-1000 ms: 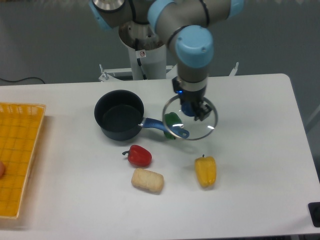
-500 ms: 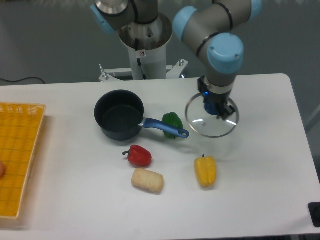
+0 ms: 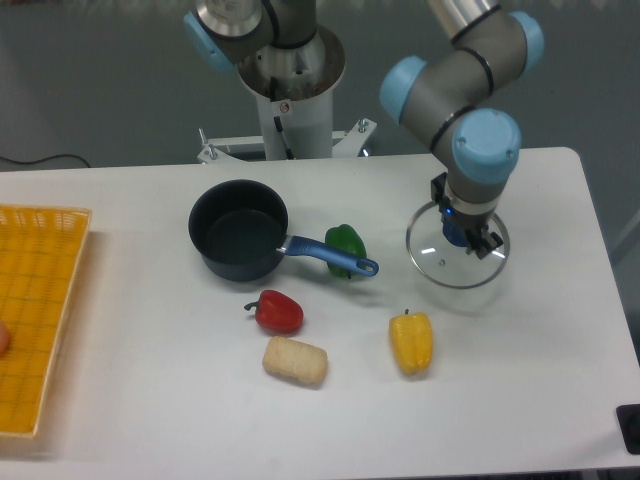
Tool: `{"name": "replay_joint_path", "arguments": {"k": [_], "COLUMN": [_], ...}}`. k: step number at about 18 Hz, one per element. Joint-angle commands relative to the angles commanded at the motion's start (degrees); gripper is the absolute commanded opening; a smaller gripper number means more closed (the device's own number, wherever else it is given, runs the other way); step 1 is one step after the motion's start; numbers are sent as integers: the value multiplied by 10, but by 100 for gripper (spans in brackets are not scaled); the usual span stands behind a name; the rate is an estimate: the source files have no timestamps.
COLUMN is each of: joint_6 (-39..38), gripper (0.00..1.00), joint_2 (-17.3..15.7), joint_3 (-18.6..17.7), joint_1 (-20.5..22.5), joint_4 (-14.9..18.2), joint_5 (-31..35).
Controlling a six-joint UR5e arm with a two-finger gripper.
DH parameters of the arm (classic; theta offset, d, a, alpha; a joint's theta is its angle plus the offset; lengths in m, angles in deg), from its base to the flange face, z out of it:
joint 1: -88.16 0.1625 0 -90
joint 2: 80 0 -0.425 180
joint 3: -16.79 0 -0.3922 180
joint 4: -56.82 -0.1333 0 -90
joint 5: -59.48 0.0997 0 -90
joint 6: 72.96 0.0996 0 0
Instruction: Place the lid on the table
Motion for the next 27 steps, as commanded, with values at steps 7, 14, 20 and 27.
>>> {"name": "replay_joint_path", "arguments": {"k": [7,14,20,27], "joint_6": [-1,-1,-1,0], "gripper": [58,59,59,59], "joint_2": [26,38,45,51], "joint_3": [10,11,12,12], "joint_1": [-1,-1,-2,-3], "joint_4": [-14,-17,-19,-25], "joint_5": [1,1,1,1]}}
